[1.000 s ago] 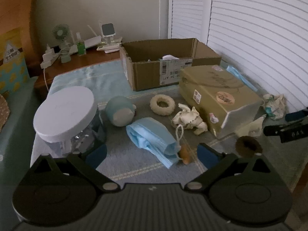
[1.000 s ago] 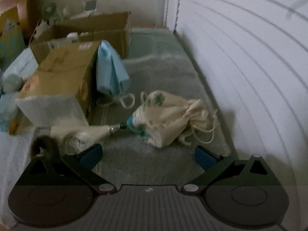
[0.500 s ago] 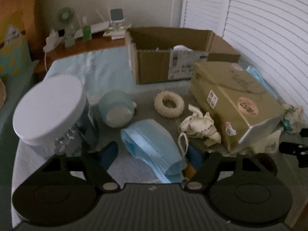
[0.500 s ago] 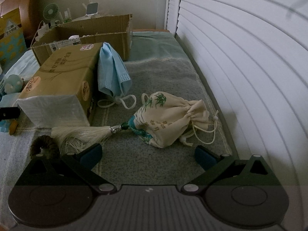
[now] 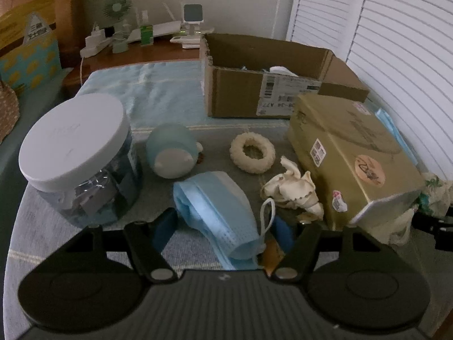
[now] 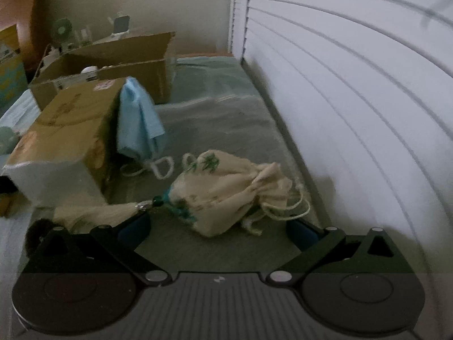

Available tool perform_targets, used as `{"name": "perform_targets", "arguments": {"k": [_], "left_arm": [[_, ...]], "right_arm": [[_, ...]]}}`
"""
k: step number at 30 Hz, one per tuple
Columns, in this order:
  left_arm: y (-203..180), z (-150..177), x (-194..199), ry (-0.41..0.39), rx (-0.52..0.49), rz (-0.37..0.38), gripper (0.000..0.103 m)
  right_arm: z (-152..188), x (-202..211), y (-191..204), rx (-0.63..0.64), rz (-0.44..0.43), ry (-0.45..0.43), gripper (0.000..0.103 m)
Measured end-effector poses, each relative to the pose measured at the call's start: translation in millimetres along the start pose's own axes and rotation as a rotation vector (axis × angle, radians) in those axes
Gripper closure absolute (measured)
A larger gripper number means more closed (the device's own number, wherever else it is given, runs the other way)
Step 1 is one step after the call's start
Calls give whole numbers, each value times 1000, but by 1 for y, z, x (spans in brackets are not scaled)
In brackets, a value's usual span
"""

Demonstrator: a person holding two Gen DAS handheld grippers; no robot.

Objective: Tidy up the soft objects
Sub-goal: 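Lower the left tool onto the light blue face mask and close it, then grasp and lift the beige drawstring bag with the right tool while the left tool holds the mask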

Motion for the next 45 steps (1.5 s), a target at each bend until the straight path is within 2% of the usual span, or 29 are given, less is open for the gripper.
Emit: {"name": "perform_targets", "arguments": {"k": [7, 8, 10, 16, 21, 24, 27, 29, 30, 33, 36, 39, 42, 45], "left_arm": [[-3, -4, -2, 19, 1, 29, 34], [-4, -4, -2, 18, -2, 26, 37], [-3, -5, -2, 16, -7, 26, 45], [2, -7, -1, 24, 6, 53, 64], [2, -9, 5, 17, -33, 69, 70], [1, -11, 11, 9, -67, 78, 71], [0, -14, 18, -5, -96, 83, 71], [-1, -14, 22, -12, -104, 94, 71], [-1, -14, 24, -16, -109, 95, 71], [-1, -13, 27, -13, -116, 105, 71], [-1, -13, 27, -6, -116, 122, 71], [-3, -12, 29, -4, -128, 128, 71], [-4, -13, 31, -2, -132, 139, 71], [-5, -13, 32, 1, -134, 144, 71]], "right_arm": [[-10, -7, -1, 10, 14, -24, 2], [-12, -9, -1, 18, 10, -26, 3], [-14, -9, 0, 34, 12, -32, 12], [-17, -4, 4, 44, -5, -34, 30], [-18, 5, 3, 32, -13, -34, 40], [-17, 11, 2, 28, -10, -29, 42], [-15, 17, 1, 31, -19, -16, 41], [-11, 19, 2, 53, -6, 20, 33], [-9, 23, 2, 56, -7, 19, 25], [-3, 32, 1, 64, -14, 26, 22], [2, 41, -1, 68, 1, 27, 14], [-1, 44, -2, 88, 21, 13, 11], [-10, 40, 0, 110, 5, -13, 4], [-17, 24, 5, 128, -15, -22, 6]]}}
Point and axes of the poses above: each gripper's, at about its wrist camera, not at the fingertips, and x roughly against the way its jaws point, y to its left, z to its underside, the point moved 5 cm from there along -x, roughly the way its jaws point, and after that the axes turned 4 degrees about -y, right-handed, at the moved point
